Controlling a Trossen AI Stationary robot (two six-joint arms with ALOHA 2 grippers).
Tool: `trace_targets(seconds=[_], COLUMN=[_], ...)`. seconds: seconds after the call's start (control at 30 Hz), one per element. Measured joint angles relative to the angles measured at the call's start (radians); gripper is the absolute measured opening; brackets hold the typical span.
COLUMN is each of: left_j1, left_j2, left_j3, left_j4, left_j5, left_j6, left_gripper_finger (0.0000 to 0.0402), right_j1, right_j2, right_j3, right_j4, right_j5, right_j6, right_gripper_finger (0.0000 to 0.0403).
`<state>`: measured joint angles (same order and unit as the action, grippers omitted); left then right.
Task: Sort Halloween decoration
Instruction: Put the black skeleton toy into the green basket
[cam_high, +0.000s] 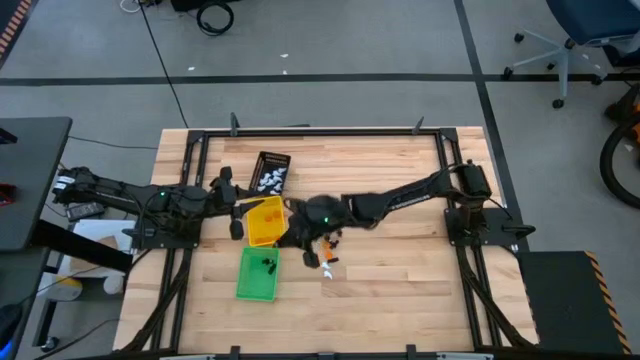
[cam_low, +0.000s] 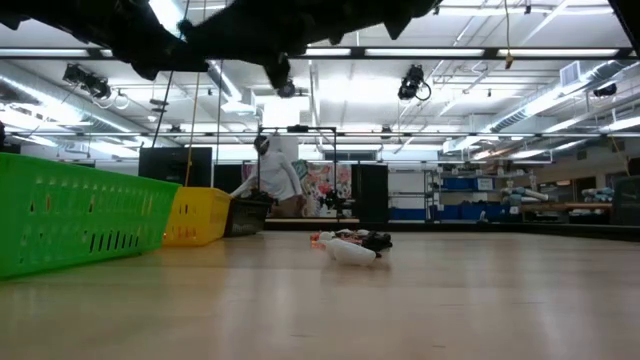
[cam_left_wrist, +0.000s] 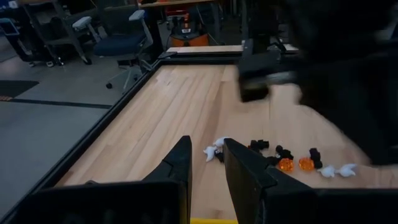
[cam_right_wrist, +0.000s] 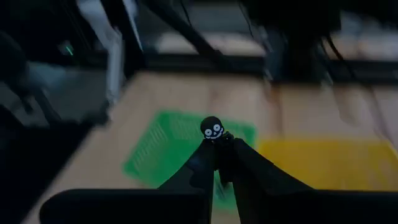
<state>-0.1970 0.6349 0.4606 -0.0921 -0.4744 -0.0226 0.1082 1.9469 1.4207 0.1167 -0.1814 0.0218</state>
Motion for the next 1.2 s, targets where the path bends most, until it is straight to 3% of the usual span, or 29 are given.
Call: trace_targets(seconds=[0.17, 0.43, 0.6, 0.87, 1.2], left_j1=[0.000, 0.000, 0.000, 0.000, -0.001], left_j2=[0.000, 0.000, 0.000, 0.000, 0.000], left_j3=[0.000, 0.000, 0.000, 0.000, 0.000], left_j4=[-0.010, -0.009, -0.021, -0.025, -0.024], left_j5=[0.000, 0.000, 0.000, 0.000, 0.000], left_j6=[-0.015, -0.016, -0.019, -0.019, -0.042], left_gripper_finger=[0.0069, 0.0069, 0.0069, 0.0069, 0.0069], right_j1=[0.054, 0.080, 0.053, 0.015, 0.028], right_j2=[0.095, 0.306, 0.382, 0.364, 0.339], right_j3=[0.016, 0.195, 0.281, 0.299, 0.300], right_j4=[0.140, 0.126, 0.043, -0.018, -0.069], right_j5=[-0.004, 0.004, -0.035, -0.064, -0.064], right_j6=[0.026, 0.013, 0.056, 0.081, 0.081], right_gripper_finger=[0.0045, 0.0049, 0.0095, 0.0189, 0.0195])
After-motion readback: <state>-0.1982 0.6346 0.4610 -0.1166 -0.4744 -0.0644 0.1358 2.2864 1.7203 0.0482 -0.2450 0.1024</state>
